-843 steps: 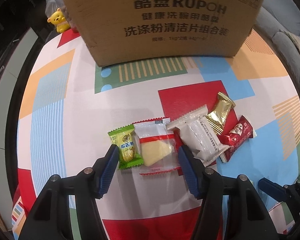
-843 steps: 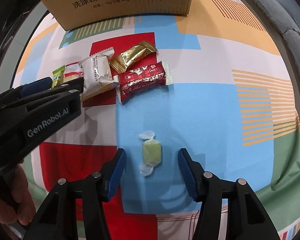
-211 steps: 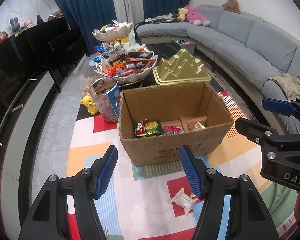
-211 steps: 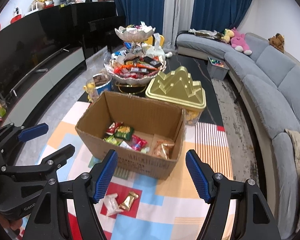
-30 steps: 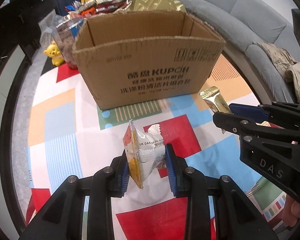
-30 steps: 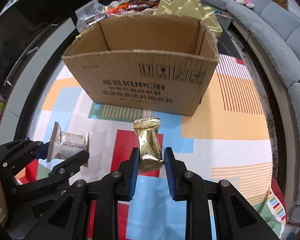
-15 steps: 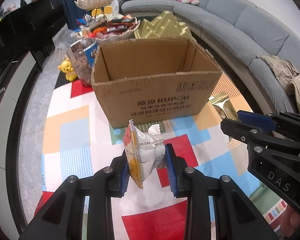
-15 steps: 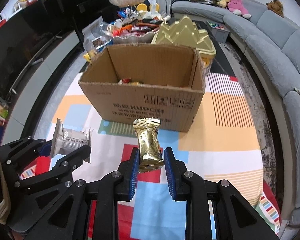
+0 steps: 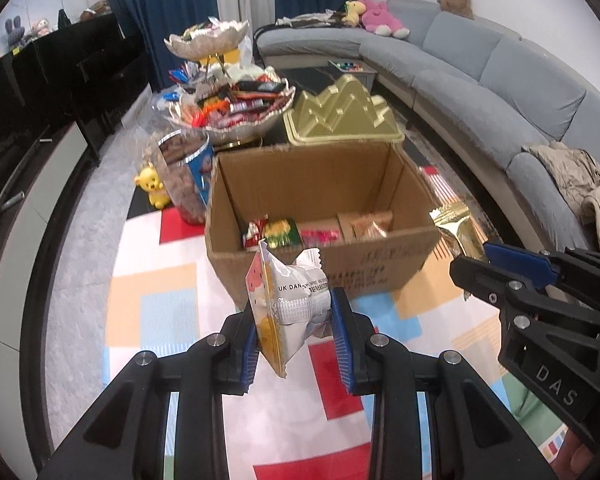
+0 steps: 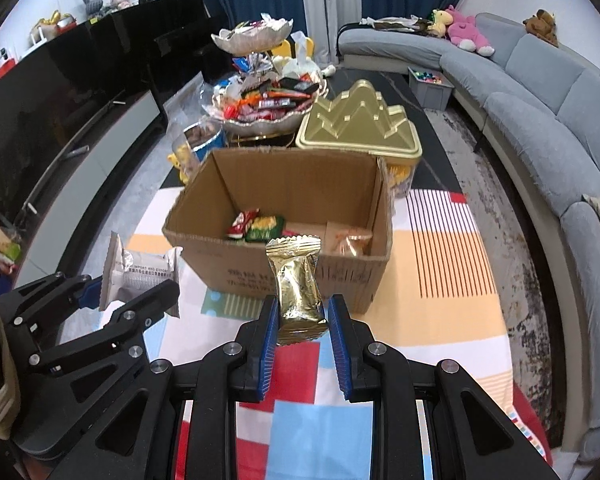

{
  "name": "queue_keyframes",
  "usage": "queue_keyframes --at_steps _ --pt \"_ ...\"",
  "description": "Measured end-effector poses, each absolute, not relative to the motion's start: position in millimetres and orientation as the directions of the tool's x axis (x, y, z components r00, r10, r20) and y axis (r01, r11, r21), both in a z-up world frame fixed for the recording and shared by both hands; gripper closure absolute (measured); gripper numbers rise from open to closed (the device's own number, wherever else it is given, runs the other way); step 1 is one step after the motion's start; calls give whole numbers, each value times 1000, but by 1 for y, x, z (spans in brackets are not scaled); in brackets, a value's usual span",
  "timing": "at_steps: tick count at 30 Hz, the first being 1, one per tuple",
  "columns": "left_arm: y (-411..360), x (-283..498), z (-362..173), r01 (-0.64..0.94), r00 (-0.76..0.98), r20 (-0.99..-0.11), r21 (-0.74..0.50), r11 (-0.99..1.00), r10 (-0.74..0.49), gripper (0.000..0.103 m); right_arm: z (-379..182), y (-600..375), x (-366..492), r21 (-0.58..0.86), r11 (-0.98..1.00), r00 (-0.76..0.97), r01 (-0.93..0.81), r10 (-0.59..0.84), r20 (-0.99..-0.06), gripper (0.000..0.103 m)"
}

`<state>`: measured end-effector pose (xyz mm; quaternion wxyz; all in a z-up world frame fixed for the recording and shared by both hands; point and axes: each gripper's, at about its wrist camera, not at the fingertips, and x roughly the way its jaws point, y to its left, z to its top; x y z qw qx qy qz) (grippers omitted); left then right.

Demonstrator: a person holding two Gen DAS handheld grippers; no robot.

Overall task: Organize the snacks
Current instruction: 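Carry the white and gold candies over the cardboard box with both tools, then open both tools to drop the white and gold candies into the box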

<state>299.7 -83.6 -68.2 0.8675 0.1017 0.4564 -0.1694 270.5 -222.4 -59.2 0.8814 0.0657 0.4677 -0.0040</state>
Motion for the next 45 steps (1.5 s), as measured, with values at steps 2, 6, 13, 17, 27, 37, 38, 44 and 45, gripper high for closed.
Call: queue_keyframes --at_steps 2,6,13,17,27,37,38,44,45 --pt "-85 307 -64 382 536 -820 22 924 -202 71 -55 -224 275 111 991 572 68 52 -819 76" --pt "-88 321 -58 370 555 -808 27 928 -198 71 -47 -225 287 107 992 590 66 47 -806 76" --pt "-89 349 -56 345 577 -794 22 938 -193 71 -44 -229 310 91 994 607 63 34 -794 76" --pt "-90 364 -57 330 591 -785 21 944 -189 71 -47 -230 322 85 995 608 58 32 -794 76" --pt "-90 399 -70 300 597 -781 5 954 -183 71 -60 -232 355 82 996 603 43 40 -797 76" --pt "-88 412 -82 278 591 -790 9 961 -163 69 -70 -230 371 69 997 597 23 42 -801 75" --pt "-88 413 -83 276 590 -792 12 961 -160 67 -70 -230 371 64 998 599 22 38 -800 75" --pt "-84 409 -79 263 604 -784 26 965 -143 47 -67 -233 371 49 998 607 26 23 -794 52" --pt "-83 408 -77 259 607 -782 29 966 -139 45 -66 -233 370 49 998 608 28 22 -793 49"
